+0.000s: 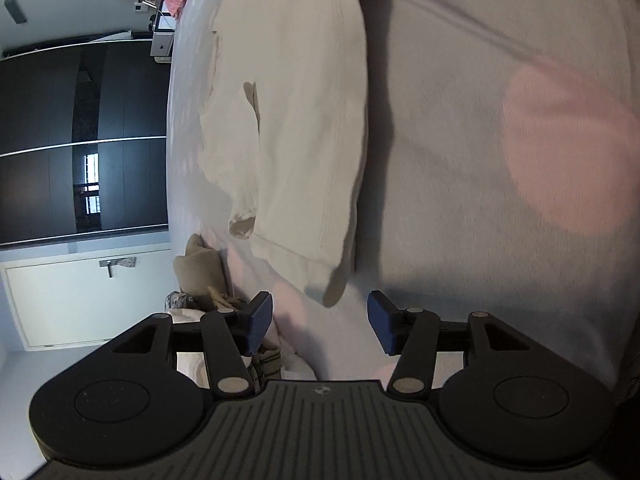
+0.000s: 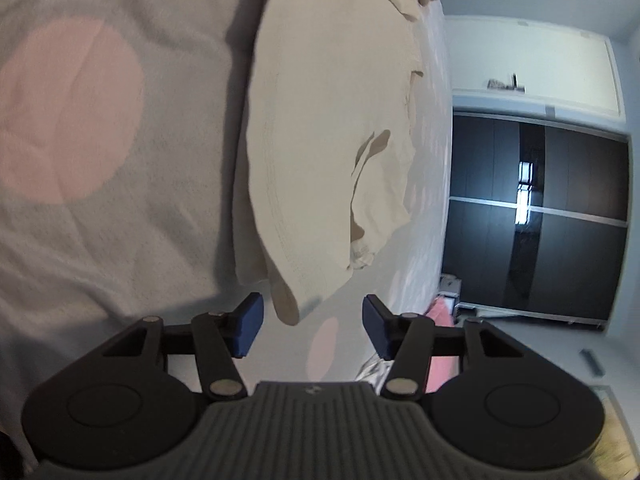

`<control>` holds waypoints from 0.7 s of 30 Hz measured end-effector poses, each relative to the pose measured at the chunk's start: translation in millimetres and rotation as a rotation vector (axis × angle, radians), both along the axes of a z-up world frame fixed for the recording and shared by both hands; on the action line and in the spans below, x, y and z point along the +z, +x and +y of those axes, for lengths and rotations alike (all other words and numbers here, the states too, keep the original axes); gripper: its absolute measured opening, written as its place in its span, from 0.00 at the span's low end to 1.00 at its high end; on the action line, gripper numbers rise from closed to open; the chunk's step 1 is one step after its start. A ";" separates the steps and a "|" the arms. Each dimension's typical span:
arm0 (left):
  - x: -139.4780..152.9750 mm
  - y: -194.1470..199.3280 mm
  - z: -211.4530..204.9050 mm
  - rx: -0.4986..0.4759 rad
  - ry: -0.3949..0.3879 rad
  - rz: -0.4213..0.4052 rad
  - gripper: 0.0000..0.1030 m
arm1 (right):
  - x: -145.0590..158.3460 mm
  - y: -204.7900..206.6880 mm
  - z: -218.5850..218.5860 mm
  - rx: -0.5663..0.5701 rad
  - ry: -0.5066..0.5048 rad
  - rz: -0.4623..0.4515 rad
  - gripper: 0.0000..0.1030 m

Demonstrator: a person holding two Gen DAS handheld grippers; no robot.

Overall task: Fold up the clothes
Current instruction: 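Open both tools and lay the hem down over the shirt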

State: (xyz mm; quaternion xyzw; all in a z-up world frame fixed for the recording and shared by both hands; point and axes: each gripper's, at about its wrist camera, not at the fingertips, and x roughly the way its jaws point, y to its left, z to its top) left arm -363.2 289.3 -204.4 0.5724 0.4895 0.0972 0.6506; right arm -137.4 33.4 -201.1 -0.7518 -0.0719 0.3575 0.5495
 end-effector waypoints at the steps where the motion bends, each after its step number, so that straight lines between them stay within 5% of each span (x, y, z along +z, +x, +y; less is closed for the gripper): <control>1: -3.2 -0.6 1.8 -0.009 0.016 -0.003 0.50 | -0.4 0.3 0.4 0.010 0.005 -0.011 0.51; 6: -11.7 -2.1 -2.3 -0.148 0.103 -0.049 0.50 | 10.5 0.3 7.1 0.005 0.079 0.012 0.48; 12: -38.0 -8.6 -4.3 -0.256 0.169 0.046 0.48 | -0.3 2.1 -0.8 0.044 0.017 -0.014 0.44; 18: -42.4 -0.4 1.0 -0.257 0.153 0.039 0.49 | -5.9 0.9 -0.9 0.064 0.012 -0.041 0.44; 20: -40.1 5.0 0.3 -0.239 0.137 0.022 0.45 | -4.8 1.3 2.4 0.058 0.024 -0.046 0.31; 21: -37.5 8.3 -0.4 -0.224 0.123 0.016 0.35 | -3.9 1.1 2.8 0.055 0.029 -0.045 0.27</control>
